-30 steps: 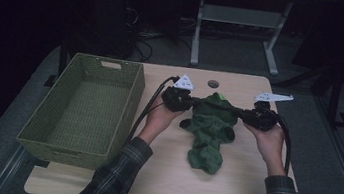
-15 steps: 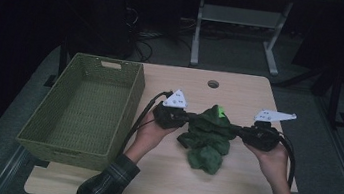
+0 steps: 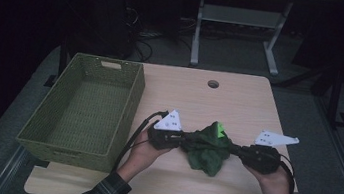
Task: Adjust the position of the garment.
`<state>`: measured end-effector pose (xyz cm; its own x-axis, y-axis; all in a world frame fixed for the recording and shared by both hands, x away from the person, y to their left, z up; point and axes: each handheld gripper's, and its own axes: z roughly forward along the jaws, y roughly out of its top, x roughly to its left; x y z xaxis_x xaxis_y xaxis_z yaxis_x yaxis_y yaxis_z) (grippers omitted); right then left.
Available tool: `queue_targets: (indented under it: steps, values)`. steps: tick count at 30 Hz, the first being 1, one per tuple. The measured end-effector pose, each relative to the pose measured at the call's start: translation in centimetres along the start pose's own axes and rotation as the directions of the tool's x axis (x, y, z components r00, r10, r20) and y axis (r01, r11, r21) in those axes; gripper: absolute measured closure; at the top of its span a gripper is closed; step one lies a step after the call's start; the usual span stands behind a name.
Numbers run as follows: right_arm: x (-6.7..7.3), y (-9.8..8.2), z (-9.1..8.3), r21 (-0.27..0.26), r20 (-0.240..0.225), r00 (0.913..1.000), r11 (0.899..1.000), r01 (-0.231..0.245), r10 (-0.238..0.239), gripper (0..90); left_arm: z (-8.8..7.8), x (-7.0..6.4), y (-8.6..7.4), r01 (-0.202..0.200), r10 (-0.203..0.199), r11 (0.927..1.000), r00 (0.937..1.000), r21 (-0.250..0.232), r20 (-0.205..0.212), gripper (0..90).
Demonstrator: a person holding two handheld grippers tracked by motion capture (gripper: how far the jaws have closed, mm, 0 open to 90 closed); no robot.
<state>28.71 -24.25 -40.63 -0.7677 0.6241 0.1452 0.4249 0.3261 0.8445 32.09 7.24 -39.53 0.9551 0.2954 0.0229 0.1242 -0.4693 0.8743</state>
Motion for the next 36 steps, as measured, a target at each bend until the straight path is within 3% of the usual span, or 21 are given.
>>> queue_targets:
  steps: [9,16,19,26,33,36]
  values:
    - [1.2,-2.6,0.6,0.052,-0.045,0.9988,0.999,-0.015,0.018,88.0,0.8,-1.7,-2.3,0.014,-0.017,0.9988,0.9978,0.047,0.063,88.1]
    - [1.5,-3.8,1.3,0.11,-0.057,0.9982,0.994,-0.013,0.019,88.0,2.2,-2.1,-4.9,0.023,-0.037,0.9902,0.9945,0.138,0.098,88.2]
    - [1.5,-4.4,2.1,0.165,-0.06,0.9979,0.986,-0.012,0.022,88.0,2.7,-2.0,-5.3,0.02,-0.036,0.9866,0.9948,0.162,0.096,88.2]
    - [1.6,-5.0,3.8,0.237,-0.053,0.9986,0.972,0.012,0.001,88.0,4.1,-2.1,-6.0,0.007,-0.028,0.9775,0.9952,0.211,0.094,88.3]
    - [1.8,-5.0,4.4,0.253,-0.058,0.9983,0.967,0.009,0.006,86.9,4.7,-1.4,-6.0,0.015,-0.032,0.973,0.9971,0.23,0.069,87.9]
    - [1.6,-5.0,4.1,0.233,-0.058,0.998,0.972,-0.01,0.024,81.1,4.5,-1.0,-5.9,0.035,-0.05,0.9745,0.9965,0.222,0.066,85.4]
